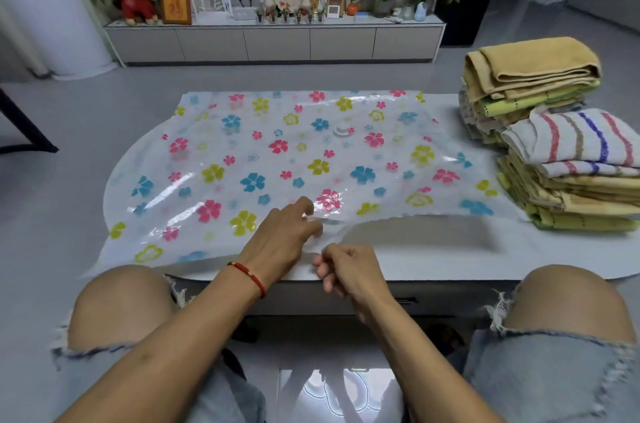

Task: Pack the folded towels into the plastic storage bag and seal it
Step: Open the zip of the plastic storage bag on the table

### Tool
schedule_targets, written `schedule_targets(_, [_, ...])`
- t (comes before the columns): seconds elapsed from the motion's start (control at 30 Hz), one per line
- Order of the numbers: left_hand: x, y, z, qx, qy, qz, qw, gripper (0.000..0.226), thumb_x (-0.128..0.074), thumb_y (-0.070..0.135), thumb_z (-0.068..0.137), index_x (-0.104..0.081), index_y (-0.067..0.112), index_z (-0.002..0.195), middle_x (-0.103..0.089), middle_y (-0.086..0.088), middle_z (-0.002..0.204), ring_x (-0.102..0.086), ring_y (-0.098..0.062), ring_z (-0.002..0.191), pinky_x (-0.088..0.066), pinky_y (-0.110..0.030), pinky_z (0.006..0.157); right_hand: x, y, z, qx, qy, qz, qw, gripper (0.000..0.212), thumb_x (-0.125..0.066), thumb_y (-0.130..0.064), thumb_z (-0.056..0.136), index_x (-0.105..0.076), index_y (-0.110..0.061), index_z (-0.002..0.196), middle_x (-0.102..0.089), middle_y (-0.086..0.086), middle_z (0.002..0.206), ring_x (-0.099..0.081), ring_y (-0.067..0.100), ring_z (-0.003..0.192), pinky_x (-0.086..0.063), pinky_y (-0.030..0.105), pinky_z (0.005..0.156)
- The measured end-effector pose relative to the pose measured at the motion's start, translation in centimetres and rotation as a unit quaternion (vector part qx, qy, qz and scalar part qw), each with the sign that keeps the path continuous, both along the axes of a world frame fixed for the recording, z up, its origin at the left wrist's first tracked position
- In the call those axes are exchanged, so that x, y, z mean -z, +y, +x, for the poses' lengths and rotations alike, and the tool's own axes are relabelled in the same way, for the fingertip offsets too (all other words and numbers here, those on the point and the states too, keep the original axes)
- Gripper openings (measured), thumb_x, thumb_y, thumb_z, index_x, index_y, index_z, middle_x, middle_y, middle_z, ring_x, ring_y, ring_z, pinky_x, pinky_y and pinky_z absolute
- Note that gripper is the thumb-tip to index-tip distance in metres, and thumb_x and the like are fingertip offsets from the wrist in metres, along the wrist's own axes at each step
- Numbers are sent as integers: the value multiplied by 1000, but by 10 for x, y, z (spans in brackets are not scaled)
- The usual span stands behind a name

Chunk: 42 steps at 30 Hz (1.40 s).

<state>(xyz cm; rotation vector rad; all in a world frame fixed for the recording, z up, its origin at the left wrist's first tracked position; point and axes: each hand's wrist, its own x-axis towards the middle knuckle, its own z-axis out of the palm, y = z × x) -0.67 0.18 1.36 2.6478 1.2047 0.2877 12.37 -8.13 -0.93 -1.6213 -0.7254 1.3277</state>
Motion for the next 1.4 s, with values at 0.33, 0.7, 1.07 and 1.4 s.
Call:
schedule_targets(0.33, [8,1,-6,23,49,55,997,54,-58,46,90,-46,27,139,-52,1,131,-54,-20,110,-45,-37,82,-34,-14,-1,-143,-566,183,791,20,-51,-26,102,-69,-21,108,-68,-1,111,-66,25,92,-43,33,66])
schedule_targets(0.7, [-9,11,7,-111,10,104,988,92,-80,54,65,-36,14,135,-34,-9,144,-52,-30,112,-49,-44,81,-17,-43,10,-93,-546,5,833,56,-43,-29,101,-34,-34,156,-70,1,128,-66,31,111,-47,39,81])
schedule_targets(1.07, [-6,-1,7,-112,50,66,990,110,-81,49,63,-17,19,147,-19,-5,155,-51,-32,116,-52,-52,80,-51,0,53,-145,-650,25,745,48,-41,-23,101,-43,-34,147,-65,4,93,-63,31,84,-31,34,61])
schedule_targets(1.4, [-20,0,3,-123,11,52,991,100,-83,48,61,-28,15,138,-19,-7,146,-57,-32,96,-57,-43,63,-24,-37,82,-75,-408,87,906,46,-50,-27,99,-56,-41,142,-73,-3,125,-77,26,86,-59,35,76])
